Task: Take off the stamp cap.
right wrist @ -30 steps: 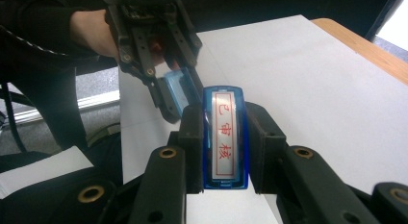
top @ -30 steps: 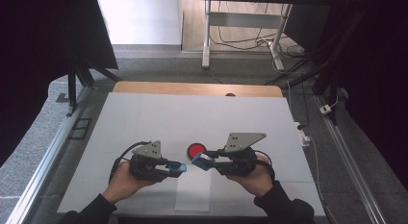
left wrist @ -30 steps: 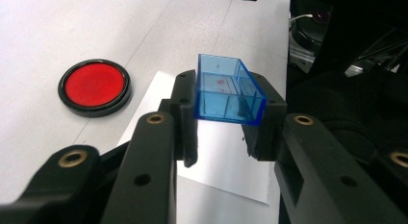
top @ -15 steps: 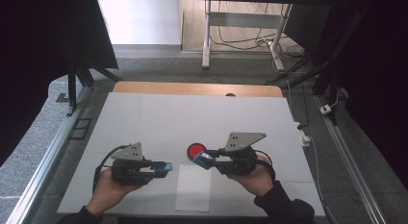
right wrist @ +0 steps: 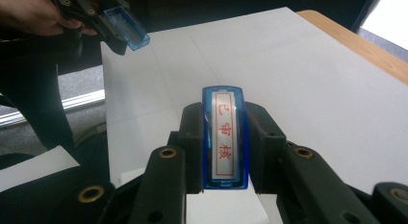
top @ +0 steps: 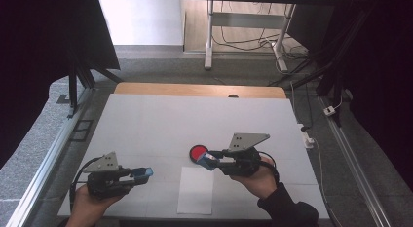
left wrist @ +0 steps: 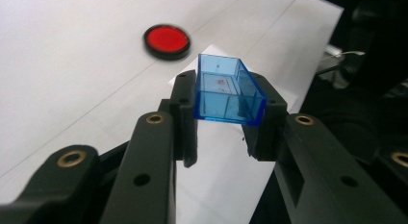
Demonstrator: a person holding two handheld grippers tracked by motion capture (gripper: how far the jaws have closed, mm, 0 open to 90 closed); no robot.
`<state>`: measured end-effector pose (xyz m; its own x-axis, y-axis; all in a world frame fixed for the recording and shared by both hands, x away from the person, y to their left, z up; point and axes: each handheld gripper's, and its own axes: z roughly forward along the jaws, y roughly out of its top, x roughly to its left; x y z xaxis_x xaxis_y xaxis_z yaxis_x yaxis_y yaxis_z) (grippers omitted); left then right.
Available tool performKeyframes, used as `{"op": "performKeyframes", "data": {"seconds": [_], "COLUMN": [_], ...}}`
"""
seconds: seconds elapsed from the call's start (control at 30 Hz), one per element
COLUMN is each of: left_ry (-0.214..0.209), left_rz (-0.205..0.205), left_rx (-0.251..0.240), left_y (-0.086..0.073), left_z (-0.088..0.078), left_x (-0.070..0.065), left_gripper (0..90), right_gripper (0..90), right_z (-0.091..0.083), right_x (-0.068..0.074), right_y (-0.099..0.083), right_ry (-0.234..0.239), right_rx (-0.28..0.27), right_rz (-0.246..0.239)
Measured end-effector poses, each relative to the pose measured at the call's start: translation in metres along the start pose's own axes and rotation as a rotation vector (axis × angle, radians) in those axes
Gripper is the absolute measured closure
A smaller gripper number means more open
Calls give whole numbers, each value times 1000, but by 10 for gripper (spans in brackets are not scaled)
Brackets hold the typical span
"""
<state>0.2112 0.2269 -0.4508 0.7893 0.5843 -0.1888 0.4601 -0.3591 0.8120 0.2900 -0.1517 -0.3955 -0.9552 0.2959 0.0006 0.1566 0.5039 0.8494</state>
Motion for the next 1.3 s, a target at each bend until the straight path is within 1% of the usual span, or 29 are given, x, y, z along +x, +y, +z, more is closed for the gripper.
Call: {"op": "performKeyframes", "data": {"seconds": [0.13,0.23,0.27,0.33,0.4,0.47,0.6,0.63,0.73,0.87,1.0,1.13,1.3], "left_ry": [19,25,22,20,31,56,86,94,141,152,161,162,155], "left_rz": [-17,-42,-58,-70,-82,-87,-127,-131,-124,-127,-120,-123,-139], "left_rx": [-2,-8,-9,-15,-9,-6,2,7,33,46,81,81,76], "left_y": [-7,-13,-16,-20,-25,-30,-36,-37,-40,-42,-44,-44,-44], "left_z": [-5,-10,-12,-14,-17,-19,-22,-23,-23,-23,-20,-20,-21], "left_x": [0,1,2,3,4,4,6,7,6,7,6,6,7], "left_gripper": [682,682,682,682,682,682,682,682,681,682,683,682,682], "right_gripper": [718,718,718,718,718,718,718,717,717,718,718,718,718], "right_z": [0,0,0,0,-1,-1,-1,-1,-1,-1,-1,-1,-1], "right_x": [-1,-1,-2,-2,-3,-4,-4,-4,-5,-6,-6,-7,-8], "right_y": [-1,-1,-1,-2,-2,-3,-3,-3,-4,-4,-5,-6,-6], "right_ry": [-2,-4,-6,-5,-10,-13,-18,-19,-24,-33,-37,-41,-44], "right_rx": [-3,-2,-1,-6,-4,-2,-2,-2,2,7,7,9,13], "right_rz": [5,7,7,12,13,14,18,19,18,16,20,20,21]}}
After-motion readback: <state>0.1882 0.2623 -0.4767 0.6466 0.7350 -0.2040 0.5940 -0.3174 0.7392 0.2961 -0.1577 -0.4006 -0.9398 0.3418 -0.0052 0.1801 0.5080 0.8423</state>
